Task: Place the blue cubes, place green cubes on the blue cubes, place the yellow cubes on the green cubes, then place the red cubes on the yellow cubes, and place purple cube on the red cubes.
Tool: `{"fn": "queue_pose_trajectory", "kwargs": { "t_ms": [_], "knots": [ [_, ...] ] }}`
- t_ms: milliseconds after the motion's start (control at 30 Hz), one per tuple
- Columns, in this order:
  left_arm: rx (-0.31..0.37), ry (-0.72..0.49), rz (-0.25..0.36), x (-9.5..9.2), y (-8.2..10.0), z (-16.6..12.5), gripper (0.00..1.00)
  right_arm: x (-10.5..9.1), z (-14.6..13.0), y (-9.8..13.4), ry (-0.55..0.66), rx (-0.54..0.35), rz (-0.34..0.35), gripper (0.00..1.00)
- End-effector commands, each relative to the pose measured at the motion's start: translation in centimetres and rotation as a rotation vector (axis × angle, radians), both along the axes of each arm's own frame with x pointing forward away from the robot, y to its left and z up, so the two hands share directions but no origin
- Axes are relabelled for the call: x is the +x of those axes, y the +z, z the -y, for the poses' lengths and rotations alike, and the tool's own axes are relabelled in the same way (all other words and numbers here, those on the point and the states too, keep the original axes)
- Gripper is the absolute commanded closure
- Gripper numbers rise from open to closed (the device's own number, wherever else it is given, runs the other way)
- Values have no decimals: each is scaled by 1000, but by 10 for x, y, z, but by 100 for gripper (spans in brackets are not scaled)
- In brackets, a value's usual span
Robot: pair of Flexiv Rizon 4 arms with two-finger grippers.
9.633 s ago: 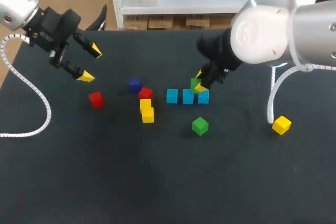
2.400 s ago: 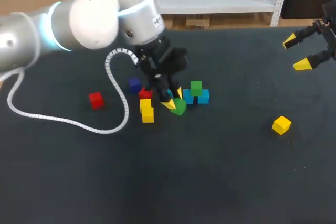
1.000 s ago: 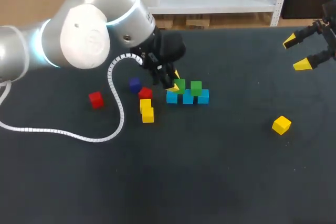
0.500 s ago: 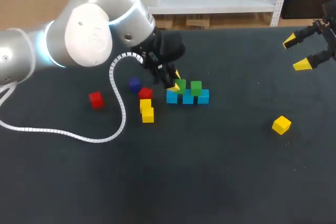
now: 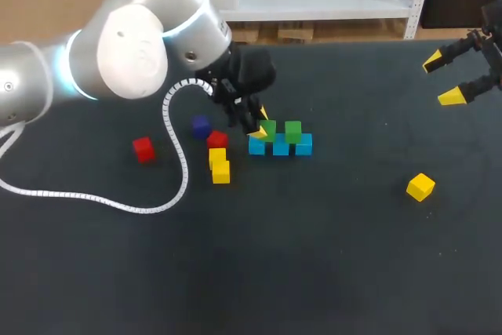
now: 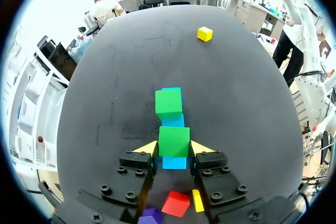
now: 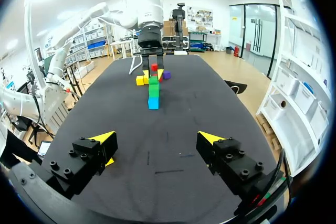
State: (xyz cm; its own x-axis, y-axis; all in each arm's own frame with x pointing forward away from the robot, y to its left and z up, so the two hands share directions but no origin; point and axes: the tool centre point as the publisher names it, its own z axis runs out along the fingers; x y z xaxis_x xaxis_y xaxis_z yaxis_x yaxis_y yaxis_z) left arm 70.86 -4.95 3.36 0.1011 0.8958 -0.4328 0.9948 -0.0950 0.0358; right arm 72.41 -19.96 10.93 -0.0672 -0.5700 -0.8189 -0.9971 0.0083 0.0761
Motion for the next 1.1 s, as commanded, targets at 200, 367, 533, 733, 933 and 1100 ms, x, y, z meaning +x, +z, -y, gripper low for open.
{"fn": "queue_pose_trajectory", "kwargs": {
  "t_ms": [200,367,533,733,933,1100],
  "knots": [
    [3,-9,-10,4,-2,2,100,0,0,0,0,1,0,0],
    [6,-7,-17,5,-4,2,100,0,0,0,0,1,0,0],
    [8,-10,-20,6,-5,2,100,0,0,0,0,1,0,0],
    [7,-12,-22,6,-5,2,100,0,0,0,0,1,0,0],
    [10,-10,-23,7,-5,1,100,0,0,0,0,1,0,0],
    [9,-10,-22,6,-5,1,100,0,0,0,0,1,0,0]
  ]
}}
